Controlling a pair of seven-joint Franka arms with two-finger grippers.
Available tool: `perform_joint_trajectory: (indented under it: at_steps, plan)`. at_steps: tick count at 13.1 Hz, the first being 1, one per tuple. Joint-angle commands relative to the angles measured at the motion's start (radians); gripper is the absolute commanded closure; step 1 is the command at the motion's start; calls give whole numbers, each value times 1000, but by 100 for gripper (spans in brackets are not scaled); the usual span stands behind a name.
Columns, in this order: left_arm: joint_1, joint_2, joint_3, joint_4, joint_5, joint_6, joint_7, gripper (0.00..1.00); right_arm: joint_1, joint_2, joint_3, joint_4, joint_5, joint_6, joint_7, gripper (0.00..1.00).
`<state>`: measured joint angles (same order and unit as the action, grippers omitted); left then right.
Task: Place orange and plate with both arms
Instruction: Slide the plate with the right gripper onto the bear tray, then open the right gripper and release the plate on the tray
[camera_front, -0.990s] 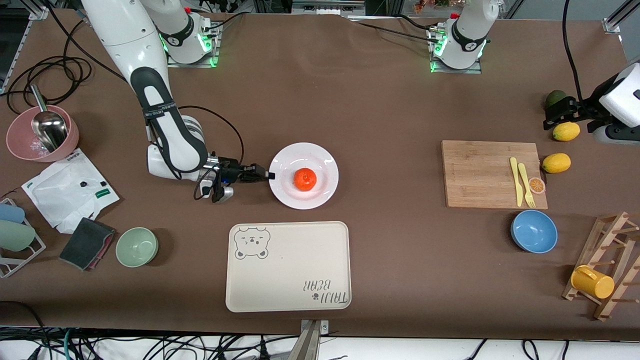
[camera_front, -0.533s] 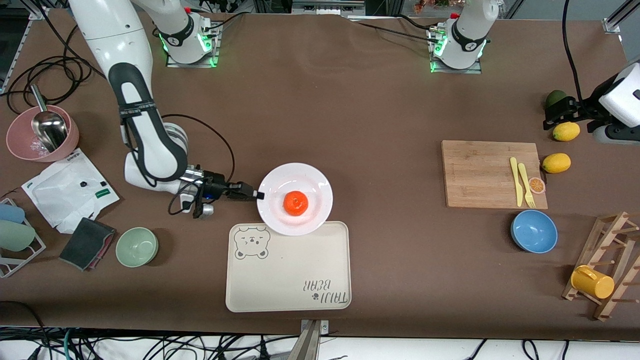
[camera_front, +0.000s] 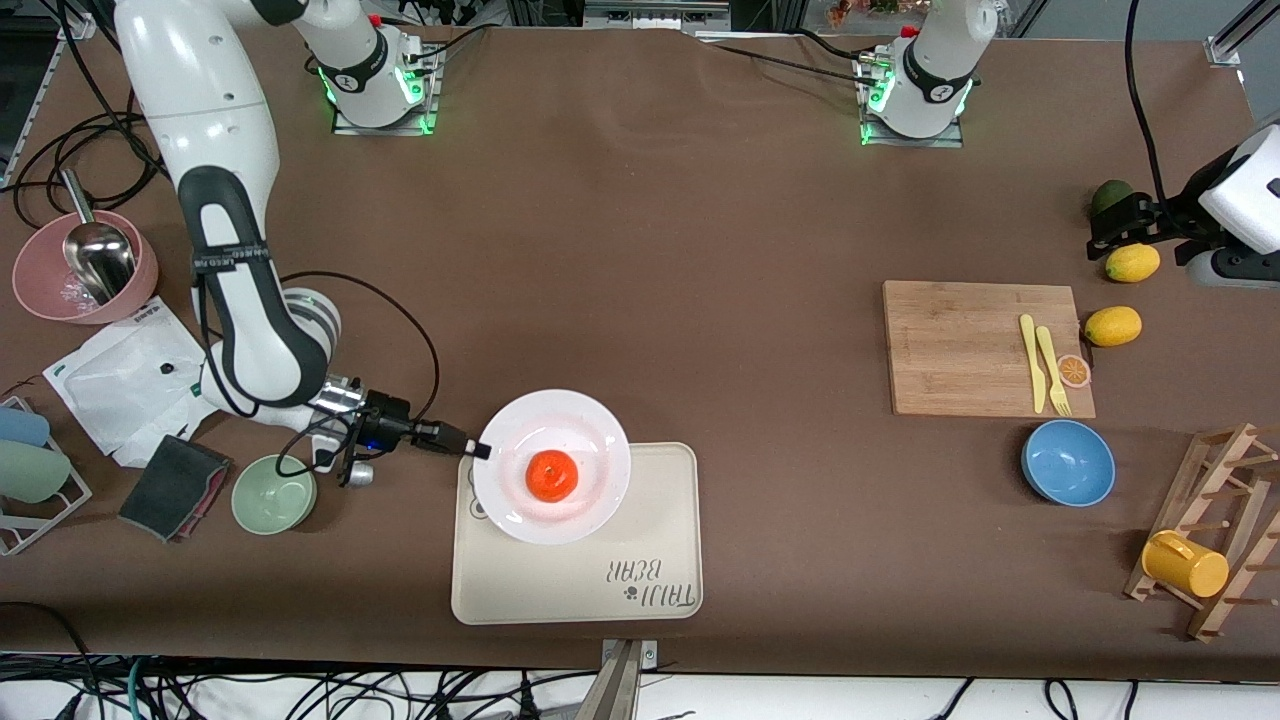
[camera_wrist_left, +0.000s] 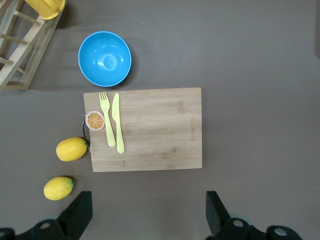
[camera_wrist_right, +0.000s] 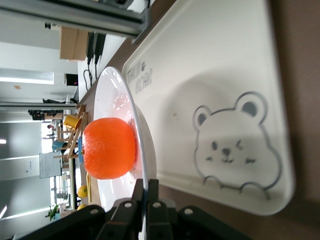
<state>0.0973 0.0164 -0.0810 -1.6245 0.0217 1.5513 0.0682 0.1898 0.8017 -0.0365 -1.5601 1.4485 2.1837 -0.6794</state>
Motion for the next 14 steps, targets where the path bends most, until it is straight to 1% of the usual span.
perform_joint_trajectory:
  at_steps: [1, 3, 6, 14]
  plan:
    - [-4, 2, 0, 20, 15, -20, 15, 0, -13, 97, 7, 129, 36, 2, 35, 100]
    - [-4, 2, 0, 21, 15, -20, 16, 0, -15, 132, 7, 181, 38, 7, 60, 100]
    - [-4, 2, 0, 20, 14, -20, 16, 0, -12, 178, 9, 236, 39, 76, 81, 100]
    - [-4, 2, 0, 21, 14, -20, 16, 0, 0, 197, 10, 233, 35, 79, 84, 100]
